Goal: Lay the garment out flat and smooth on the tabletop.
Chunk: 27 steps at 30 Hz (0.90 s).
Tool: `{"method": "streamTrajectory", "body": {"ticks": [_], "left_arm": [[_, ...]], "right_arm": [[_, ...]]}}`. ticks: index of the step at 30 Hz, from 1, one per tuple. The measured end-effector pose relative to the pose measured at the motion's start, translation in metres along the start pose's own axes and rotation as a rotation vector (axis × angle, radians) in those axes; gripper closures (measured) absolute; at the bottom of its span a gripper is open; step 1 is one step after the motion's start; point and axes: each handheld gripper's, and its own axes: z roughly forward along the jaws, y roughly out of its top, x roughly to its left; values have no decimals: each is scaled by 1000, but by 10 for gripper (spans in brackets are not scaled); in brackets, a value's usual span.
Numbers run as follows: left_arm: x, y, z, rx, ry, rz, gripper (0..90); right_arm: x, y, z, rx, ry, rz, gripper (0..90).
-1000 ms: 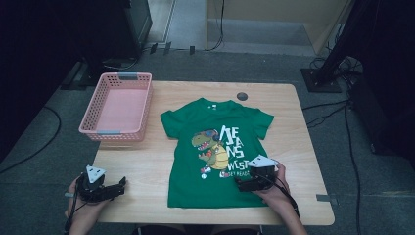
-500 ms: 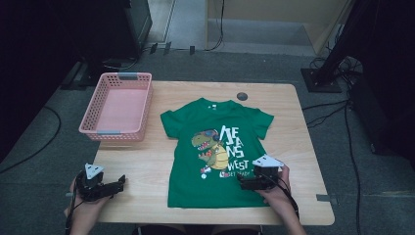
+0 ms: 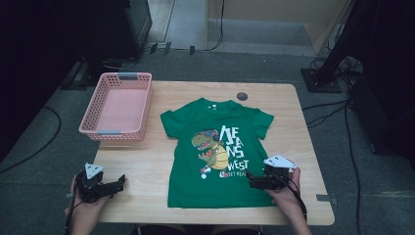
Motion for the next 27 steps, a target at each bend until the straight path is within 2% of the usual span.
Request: {"method": "streamTrajectory", "body": {"ticks": [27], "left_arm": [[0, 0, 0, 1, 0, 0, 1]], "right_arm": [[-35, -9, -13, -8, -84, 70, 0]]}}
